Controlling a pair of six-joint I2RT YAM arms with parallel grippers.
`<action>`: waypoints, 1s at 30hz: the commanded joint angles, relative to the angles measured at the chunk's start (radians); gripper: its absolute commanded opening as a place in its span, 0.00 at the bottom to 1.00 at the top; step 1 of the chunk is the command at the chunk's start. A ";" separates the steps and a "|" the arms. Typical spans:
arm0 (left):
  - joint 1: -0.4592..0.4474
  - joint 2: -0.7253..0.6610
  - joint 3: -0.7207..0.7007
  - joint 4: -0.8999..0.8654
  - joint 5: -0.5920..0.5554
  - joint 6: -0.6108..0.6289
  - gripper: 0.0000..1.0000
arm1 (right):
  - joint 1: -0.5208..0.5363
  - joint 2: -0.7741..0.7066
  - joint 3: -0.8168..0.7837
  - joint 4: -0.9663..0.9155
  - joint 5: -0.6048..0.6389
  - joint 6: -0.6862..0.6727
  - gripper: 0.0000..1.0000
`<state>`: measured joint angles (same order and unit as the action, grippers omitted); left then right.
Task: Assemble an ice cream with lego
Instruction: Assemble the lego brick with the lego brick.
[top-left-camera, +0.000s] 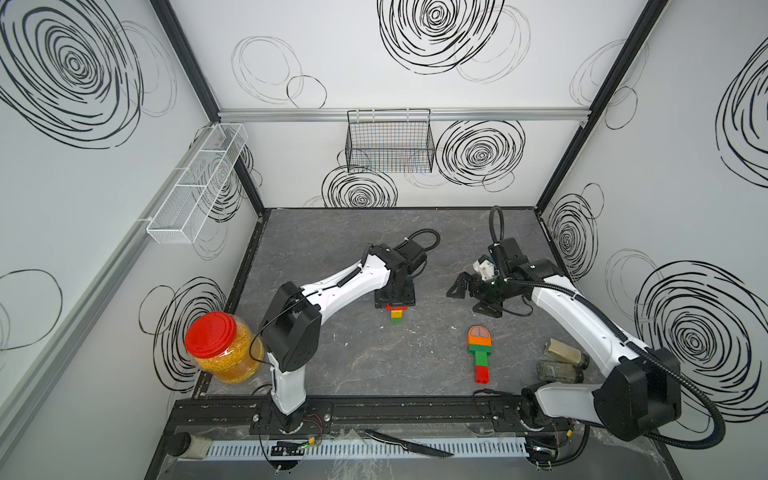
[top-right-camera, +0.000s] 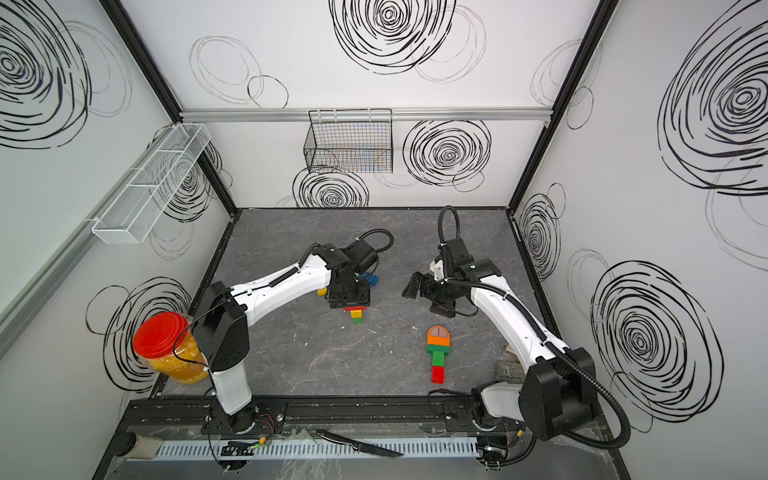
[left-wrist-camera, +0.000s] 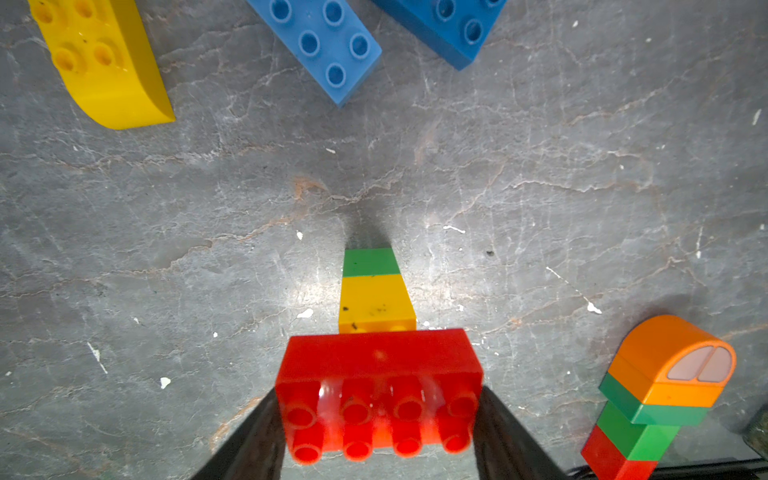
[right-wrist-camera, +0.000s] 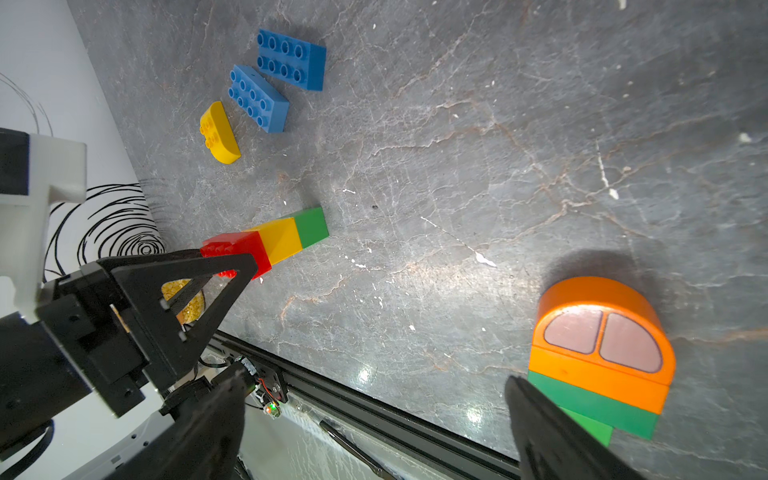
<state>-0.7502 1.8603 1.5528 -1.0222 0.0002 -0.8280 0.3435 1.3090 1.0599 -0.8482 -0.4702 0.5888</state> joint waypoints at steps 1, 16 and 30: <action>0.006 0.010 -0.014 -0.014 0.000 0.009 0.51 | -0.004 -0.011 -0.005 0.000 -0.001 -0.003 1.00; 0.005 0.024 -0.017 -0.011 0.013 0.013 0.51 | -0.004 -0.014 -0.002 -0.005 0.002 -0.003 1.00; 0.009 0.062 0.018 -0.065 0.036 0.045 0.50 | -0.003 -0.016 -0.004 -0.008 0.001 -0.004 1.00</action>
<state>-0.7486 1.8858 1.5711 -1.0412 0.0219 -0.7982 0.3435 1.3090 1.0599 -0.8486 -0.4698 0.5888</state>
